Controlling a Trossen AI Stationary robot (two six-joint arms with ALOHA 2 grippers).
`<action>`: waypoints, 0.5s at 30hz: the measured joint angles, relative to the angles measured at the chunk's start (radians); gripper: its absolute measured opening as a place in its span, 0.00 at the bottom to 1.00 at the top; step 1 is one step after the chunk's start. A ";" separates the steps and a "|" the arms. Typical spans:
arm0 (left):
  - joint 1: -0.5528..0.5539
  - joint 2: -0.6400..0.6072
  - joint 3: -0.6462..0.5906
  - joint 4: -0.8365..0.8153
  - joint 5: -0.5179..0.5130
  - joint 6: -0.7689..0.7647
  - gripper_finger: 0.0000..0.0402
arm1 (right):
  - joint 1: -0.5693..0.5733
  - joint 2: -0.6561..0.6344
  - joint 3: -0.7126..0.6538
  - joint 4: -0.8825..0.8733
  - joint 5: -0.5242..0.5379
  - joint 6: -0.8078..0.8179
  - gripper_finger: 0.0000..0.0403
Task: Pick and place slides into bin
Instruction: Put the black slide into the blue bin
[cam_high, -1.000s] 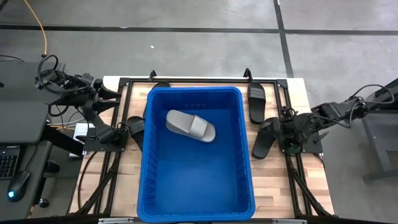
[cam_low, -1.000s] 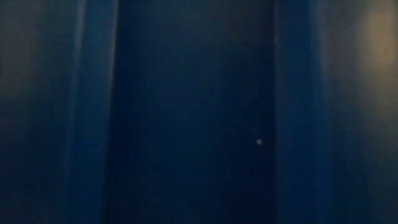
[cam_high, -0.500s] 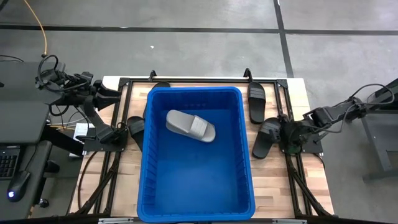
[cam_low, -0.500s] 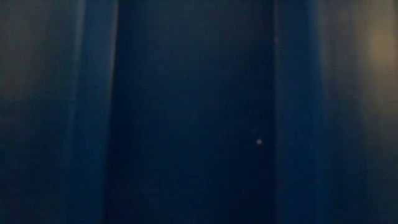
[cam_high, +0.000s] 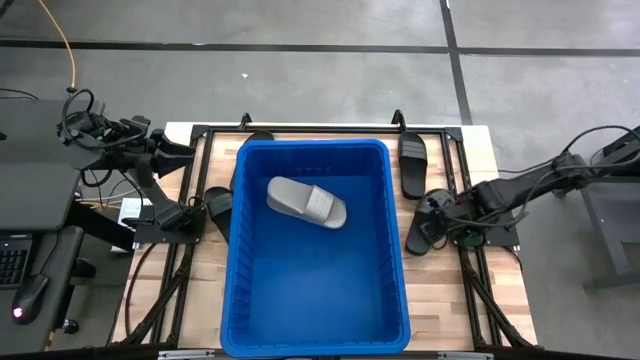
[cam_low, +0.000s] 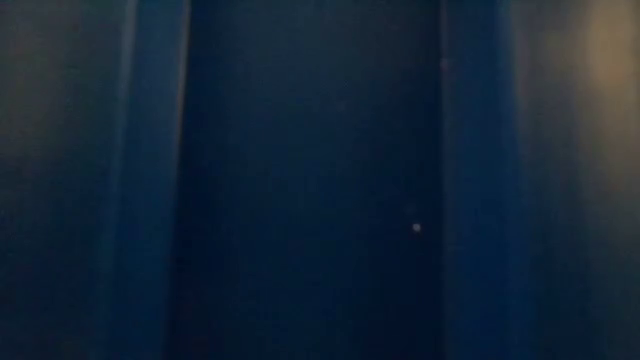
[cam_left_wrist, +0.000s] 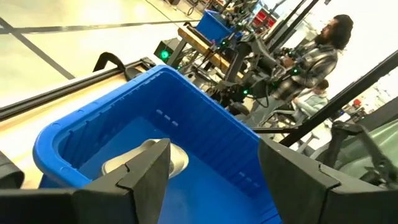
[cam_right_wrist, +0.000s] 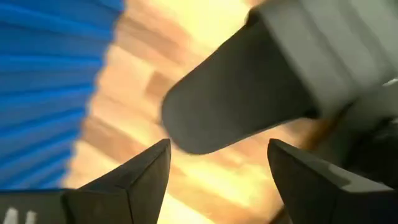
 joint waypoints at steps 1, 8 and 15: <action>0.000 0.000 0.000 -0.002 0.000 0.000 0.58 | -0.007 0.024 0.012 -0.020 0.014 -0.030 0.63; 0.000 0.000 0.000 -0.001 0.000 -0.001 0.58 | -0.079 0.169 0.059 -0.080 0.110 -0.264 0.64; 0.000 0.000 0.000 0.006 0.008 -0.004 0.58 | -0.162 0.292 0.059 -0.127 0.079 -0.395 0.64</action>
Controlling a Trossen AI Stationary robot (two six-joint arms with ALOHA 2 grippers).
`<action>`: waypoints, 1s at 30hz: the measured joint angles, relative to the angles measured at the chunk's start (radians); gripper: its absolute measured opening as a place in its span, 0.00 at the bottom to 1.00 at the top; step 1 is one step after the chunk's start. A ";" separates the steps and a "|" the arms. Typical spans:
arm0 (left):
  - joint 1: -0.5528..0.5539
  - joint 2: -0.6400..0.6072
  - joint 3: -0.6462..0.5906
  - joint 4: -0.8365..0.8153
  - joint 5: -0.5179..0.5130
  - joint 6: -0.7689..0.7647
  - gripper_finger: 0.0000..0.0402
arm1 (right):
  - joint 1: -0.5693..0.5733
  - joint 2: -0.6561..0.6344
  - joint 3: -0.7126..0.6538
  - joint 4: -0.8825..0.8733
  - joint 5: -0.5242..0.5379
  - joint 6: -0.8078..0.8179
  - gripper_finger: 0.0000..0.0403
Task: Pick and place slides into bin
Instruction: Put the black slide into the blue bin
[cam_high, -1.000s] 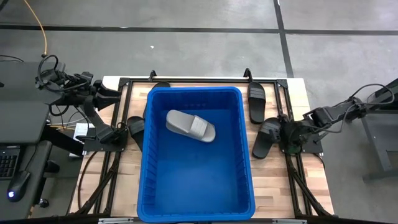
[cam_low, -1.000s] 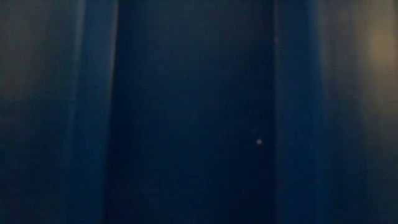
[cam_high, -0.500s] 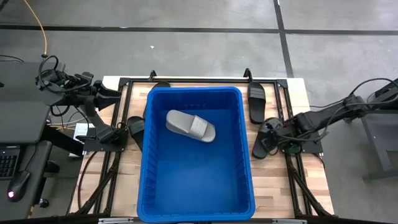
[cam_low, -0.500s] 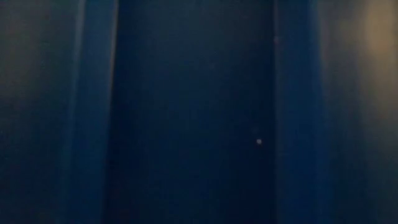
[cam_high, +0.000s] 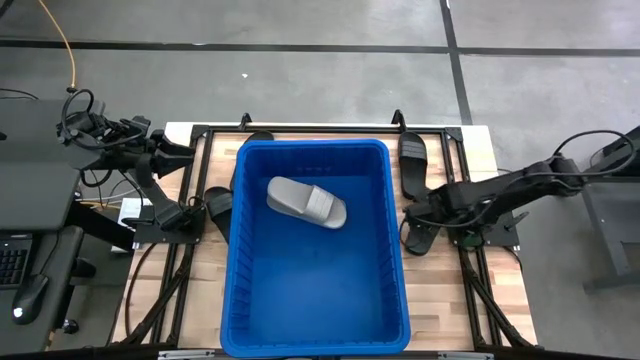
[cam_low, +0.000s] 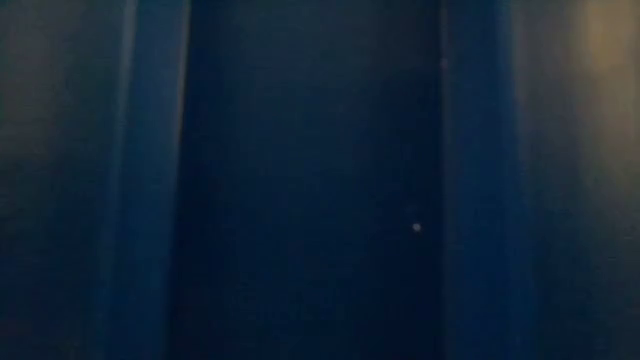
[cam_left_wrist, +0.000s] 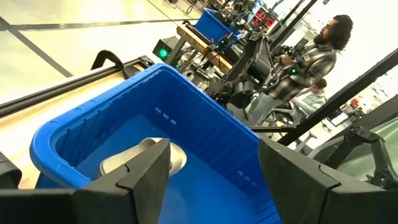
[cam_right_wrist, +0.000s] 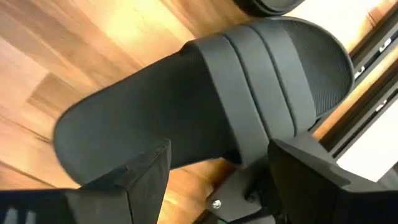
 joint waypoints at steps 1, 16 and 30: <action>0.000 0.000 0.000 0.000 0.000 0.000 0.58 | -0.006 0.015 0.000 0.000 0.001 -0.019 0.64; 0.000 0.000 0.000 0.003 -0.008 -0.050 0.58 | -0.084 0.165 0.001 -0.031 0.083 -0.186 0.63; 0.000 0.000 0.000 0.039 -0.024 -0.059 0.58 | -0.118 0.242 0.004 -0.028 0.044 -0.244 0.63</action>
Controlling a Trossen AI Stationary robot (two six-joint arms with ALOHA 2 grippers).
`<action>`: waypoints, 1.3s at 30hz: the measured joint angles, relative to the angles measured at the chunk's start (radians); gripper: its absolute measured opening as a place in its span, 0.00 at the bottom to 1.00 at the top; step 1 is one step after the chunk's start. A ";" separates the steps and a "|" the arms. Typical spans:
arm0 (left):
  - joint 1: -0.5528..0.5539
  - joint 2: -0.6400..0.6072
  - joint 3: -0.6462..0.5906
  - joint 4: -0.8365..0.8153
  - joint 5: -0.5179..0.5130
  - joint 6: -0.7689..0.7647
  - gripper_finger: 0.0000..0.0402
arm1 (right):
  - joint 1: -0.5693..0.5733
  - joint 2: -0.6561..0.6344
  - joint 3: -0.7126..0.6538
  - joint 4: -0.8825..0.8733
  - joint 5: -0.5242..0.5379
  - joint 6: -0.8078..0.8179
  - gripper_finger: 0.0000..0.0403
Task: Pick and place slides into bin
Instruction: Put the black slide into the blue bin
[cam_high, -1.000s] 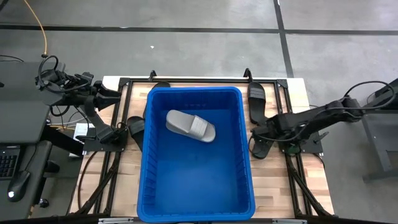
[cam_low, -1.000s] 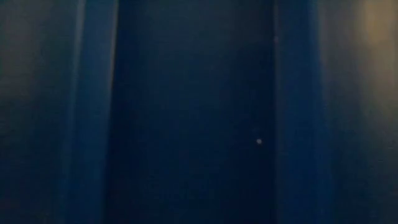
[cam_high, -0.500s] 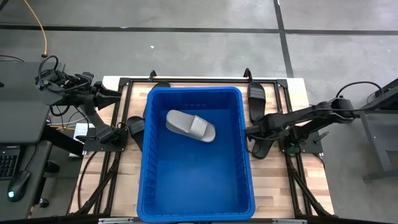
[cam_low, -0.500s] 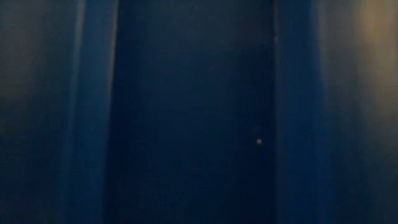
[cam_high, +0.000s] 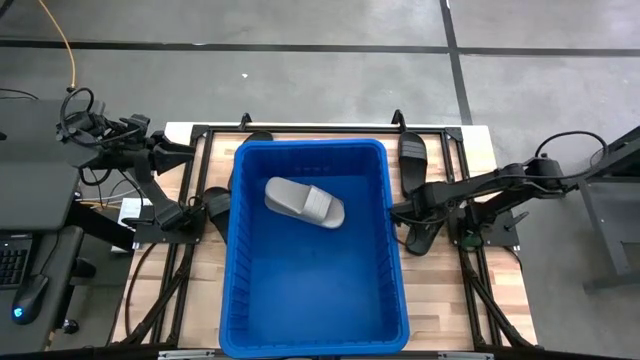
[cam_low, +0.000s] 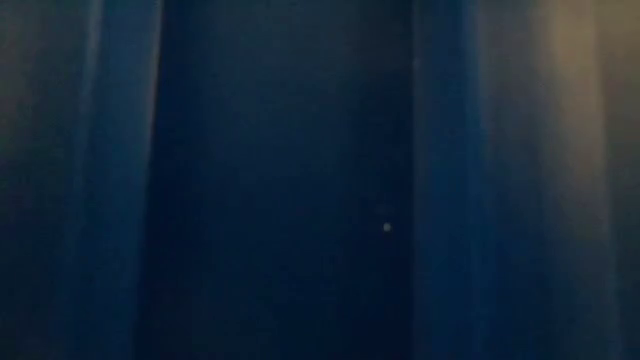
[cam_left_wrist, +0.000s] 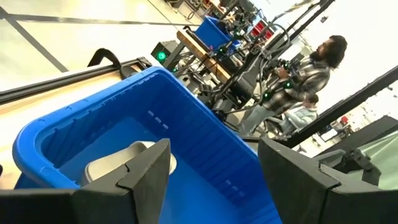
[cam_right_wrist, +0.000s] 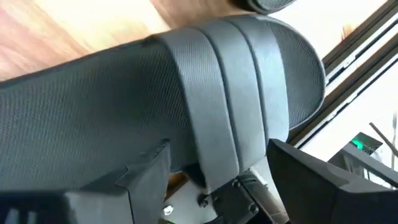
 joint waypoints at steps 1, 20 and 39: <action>0.000 0.000 0.000 0.010 -0.001 0.000 0.58 | -0.006 0.000 0.000 -0.002 -0.005 0.000 0.62; 0.000 0.000 0.000 0.040 -0.003 0.003 0.58 | -0.045 -0.025 -0.052 0.020 -0.171 0.016 0.01; 0.000 0.008 0.000 0.014 -0.003 0.010 0.58 | 0.056 -0.217 0.184 -0.199 -0.288 0.136 0.00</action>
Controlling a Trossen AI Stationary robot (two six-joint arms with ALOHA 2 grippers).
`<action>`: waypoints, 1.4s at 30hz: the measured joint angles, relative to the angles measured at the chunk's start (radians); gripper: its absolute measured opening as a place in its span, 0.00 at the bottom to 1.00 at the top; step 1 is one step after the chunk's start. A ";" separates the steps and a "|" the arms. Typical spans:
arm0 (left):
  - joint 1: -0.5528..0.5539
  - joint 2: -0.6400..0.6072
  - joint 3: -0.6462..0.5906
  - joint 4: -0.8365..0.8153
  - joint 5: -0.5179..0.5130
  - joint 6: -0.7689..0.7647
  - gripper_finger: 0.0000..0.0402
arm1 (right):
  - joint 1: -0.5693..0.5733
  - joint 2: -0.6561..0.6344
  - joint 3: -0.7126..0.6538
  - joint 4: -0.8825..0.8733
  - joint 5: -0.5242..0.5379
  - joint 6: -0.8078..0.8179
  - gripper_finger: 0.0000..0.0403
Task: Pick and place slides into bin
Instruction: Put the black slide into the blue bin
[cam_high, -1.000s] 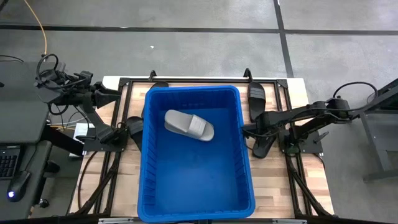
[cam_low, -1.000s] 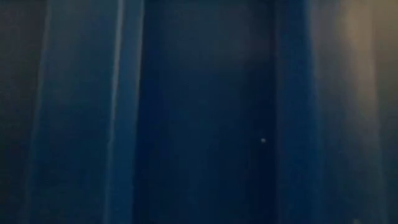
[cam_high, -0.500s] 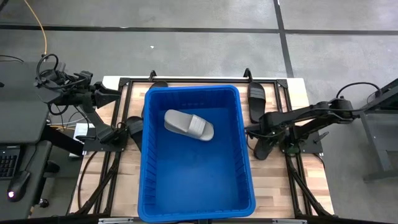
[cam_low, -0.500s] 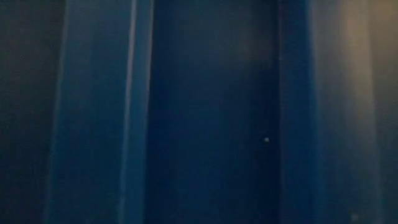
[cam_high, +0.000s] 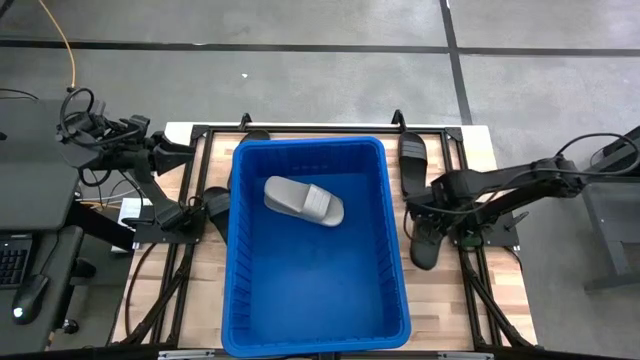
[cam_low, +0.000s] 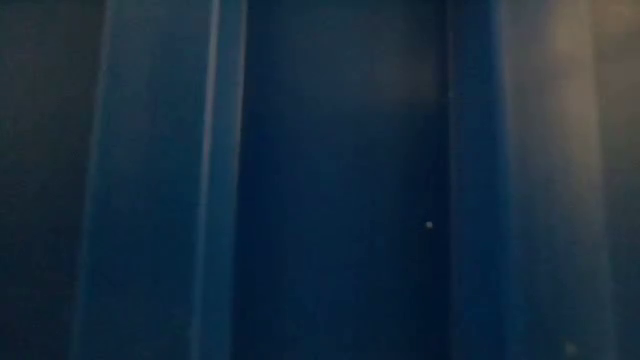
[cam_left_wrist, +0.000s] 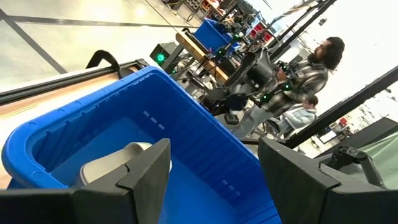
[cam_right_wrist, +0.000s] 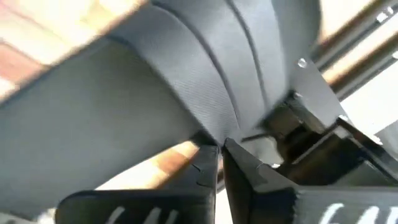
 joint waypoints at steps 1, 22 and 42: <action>0.000 0.002 0.000 0.000 0.000 0.000 0.58 | 0.002 -0.004 0.026 0.001 0.000 0.014 0.00; 0.000 0.004 0.000 0.000 -0.018 -0.019 0.58 | 0.185 -0.007 0.212 -0.007 -0.152 0.272 0.00; 0.000 0.003 0.000 0.001 -0.053 -0.011 0.58 | 0.527 -0.031 0.496 0.002 -0.045 0.686 0.00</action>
